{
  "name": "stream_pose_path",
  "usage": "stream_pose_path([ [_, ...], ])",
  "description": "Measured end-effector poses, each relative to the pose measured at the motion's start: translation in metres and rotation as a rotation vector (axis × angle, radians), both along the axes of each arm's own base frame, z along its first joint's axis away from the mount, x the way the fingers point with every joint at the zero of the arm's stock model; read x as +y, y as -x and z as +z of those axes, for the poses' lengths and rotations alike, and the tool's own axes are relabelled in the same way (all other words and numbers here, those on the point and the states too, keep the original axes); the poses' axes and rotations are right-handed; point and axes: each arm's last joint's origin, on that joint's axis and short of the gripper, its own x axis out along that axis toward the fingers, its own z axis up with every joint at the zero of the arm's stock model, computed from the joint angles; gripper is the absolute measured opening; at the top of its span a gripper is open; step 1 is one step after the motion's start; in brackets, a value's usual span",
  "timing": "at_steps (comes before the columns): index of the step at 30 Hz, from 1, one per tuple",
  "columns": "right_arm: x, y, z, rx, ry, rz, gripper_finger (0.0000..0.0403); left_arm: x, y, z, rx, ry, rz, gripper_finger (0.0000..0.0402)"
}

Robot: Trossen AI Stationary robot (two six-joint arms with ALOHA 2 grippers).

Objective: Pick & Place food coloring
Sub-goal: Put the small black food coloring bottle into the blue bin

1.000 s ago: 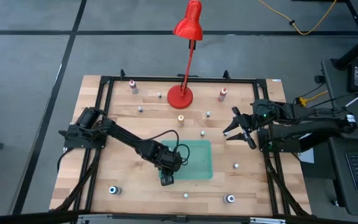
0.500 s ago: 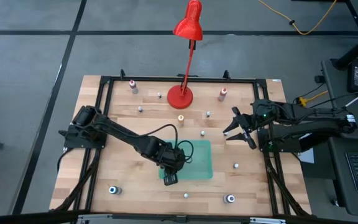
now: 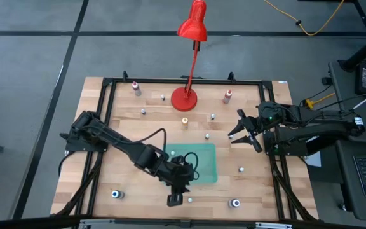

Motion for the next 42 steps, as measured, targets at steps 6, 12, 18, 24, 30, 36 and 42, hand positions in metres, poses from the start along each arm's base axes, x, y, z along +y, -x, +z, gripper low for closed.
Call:
stream_pose_path([
  [6,0.0,0.0,0.0,-0.009,0.022,0.012,0.0163,-0.011,-0.003,0.008,-0.109,0.044,0.023,0.0116],
  [12,0.0,0.0,0.0,-0.019,0.046,0.025,0.0163,-0.018,-0.009,-0.01,-0.091,-0.042,-0.002,0.0116],
  [18,0.0,0.0,0.0,-0.019,0.044,0.023,0.0163,-0.028,-0.021,-0.046,-0.024,-0.104,-0.057,0.0121],
  [24,0.0,0.0,0.0,-0.012,0.026,0.014,0.0163,-0.042,-0.031,-0.075,0.029,-0.036,-0.128,0.015],
  [30,0.0,0.0,-0.001,-0.003,0.026,0.014,0.0163,-0.057,-0.026,-0.089,0.045,-0.08,-0.207,0.0194],
  [36,0.0,0.001,-0.001,0.005,0.019,0.01,0.0163,-0.066,-0.022,-0.105,0.071,-0.174,-0.208,0.0223],
  [42,0.0,0.001,-0.002,0.025,0.012,0.007,0.0163,-0.068,-0.025,-0.12,0.087,-0.21,-0.193,0.0227],
])
